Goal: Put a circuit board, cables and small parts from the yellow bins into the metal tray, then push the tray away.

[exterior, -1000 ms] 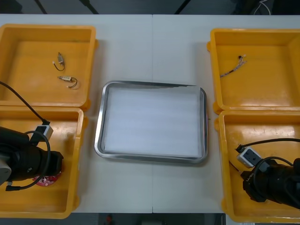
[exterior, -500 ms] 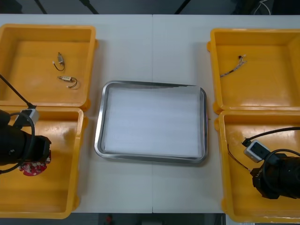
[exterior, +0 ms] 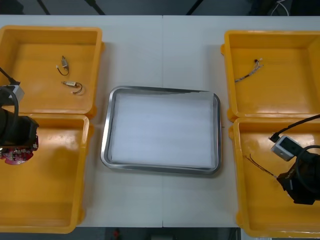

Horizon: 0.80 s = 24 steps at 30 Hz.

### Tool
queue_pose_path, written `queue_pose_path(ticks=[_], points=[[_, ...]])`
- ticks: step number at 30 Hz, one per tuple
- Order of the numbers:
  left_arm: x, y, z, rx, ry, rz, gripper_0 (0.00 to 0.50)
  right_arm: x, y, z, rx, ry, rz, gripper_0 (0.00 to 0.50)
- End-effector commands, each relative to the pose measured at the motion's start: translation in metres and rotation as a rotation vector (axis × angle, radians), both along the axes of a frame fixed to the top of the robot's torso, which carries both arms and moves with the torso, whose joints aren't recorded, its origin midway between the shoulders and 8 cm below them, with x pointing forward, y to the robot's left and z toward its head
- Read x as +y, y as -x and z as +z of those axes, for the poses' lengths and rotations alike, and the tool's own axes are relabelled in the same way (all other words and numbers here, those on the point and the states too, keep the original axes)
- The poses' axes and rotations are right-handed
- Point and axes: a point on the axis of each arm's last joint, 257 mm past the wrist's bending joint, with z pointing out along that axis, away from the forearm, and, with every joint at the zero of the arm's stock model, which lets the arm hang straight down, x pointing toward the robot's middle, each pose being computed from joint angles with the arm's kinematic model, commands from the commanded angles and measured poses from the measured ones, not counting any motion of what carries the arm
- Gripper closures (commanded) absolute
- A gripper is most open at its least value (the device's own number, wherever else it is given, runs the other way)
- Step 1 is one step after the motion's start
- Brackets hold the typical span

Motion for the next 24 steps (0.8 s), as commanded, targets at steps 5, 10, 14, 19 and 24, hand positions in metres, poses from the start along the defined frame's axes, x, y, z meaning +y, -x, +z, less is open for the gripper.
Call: queue_pose_path(ticks=[5, 10, 14, 19, 24], points=[[-0.027, -0.026, 0.064, -0.056, 0.115, 0.011, 0.500, -0.001, -0.011, 0.058, -0.018, -0.049, -0.040, 0.500], [-0.043, -0.029, 0.076, -0.044, 0.160, 0.010, 0.500, -0.002, -0.010, 0.074, 0.000, -0.051, -0.036, 0.500], [-0.067, -0.037, 0.082, -0.044, 0.194, 0.039, 0.500, 0.003, -0.015, 0.093, -0.008, -0.075, -0.053, 0.500], [-0.099, -0.045, 0.080, -0.045, 0.217, 0.068, 0.500, 0.019, -0.025, 0.114, -0.046, -0.124, -0.094, 0.500], [-0.129, -0.052, 0.072, -0.055, 0.228, 0.084, 0.500, 0.029, -0.027, 0.125, -0.057, -0.160, -0.141, 0.500]])
